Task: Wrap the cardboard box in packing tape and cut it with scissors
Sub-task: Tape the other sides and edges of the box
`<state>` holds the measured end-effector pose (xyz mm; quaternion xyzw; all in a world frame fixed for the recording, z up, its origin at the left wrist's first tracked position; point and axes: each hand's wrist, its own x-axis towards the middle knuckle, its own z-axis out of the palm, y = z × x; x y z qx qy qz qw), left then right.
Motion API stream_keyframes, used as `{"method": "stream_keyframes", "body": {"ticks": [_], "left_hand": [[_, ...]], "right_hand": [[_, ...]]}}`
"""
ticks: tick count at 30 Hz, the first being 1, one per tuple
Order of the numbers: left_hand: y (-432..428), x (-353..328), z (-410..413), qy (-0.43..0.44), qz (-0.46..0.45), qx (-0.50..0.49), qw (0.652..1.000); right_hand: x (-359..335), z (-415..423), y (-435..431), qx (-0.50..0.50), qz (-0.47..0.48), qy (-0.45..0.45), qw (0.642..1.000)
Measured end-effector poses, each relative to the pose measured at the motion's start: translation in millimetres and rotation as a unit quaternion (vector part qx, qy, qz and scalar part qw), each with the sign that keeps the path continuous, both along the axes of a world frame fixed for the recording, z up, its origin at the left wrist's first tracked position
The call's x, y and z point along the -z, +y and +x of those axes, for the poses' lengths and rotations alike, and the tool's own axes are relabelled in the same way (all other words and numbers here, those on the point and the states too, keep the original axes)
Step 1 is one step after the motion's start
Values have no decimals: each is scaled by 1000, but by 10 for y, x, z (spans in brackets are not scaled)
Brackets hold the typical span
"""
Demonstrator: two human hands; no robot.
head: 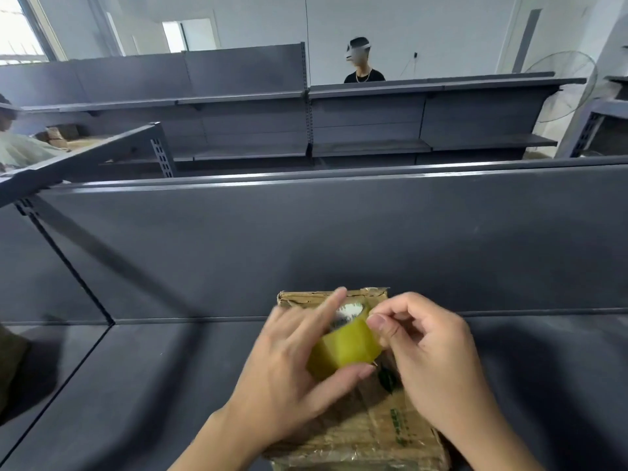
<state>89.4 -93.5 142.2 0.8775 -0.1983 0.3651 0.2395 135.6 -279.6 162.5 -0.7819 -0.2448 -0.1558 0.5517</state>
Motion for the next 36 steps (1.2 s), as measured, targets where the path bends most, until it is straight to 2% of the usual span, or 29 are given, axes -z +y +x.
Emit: {"method": "stream_keyframes", "body": {"ticks": [3, 5, 8, 13, 15, 18, 24, 29, 32, 36], "left_hand": [[124, -59, 76, 40, -51, 13, 998], [166, -51, 156, 97, -123, 23, 987], [140, -51, 298, 168, -249, 57, 952], [79, -42, 606, 180, -387, 27, 904], [74, -47, 712, 173, -406, 20, 897], [76, -93, 823, 153, -377, 18, 913], [117, -242, 977, 111, -264, -1, 958], [269, -338, 986, 114, -107, -55, 986], [260, -431, 954, 125, -22, -75, 989], [299, -447, 922, 100, -9, -61, 993]], "right_hand": [[-157, 127, -39, -35, 90, 138, 986], [-220, 196, -52, -68, 173, 232, 955], [-248, 288, -9, -105, 262, 327, 902], [-167, 530, 145, -111, 367, 457, 803], [-114, 644, 174, -105, 362, 484, 790], [-52, 773, 193, -91, 317, 495, 804], [9, 945, 190, -52, 261, 479, 836], [43, 1149, -78, -41, 238, 473, 847], [79, 1256, -223, -51, 216, 475, 851], [192, 1279, -246, -69, 222, 490, 840]]}}
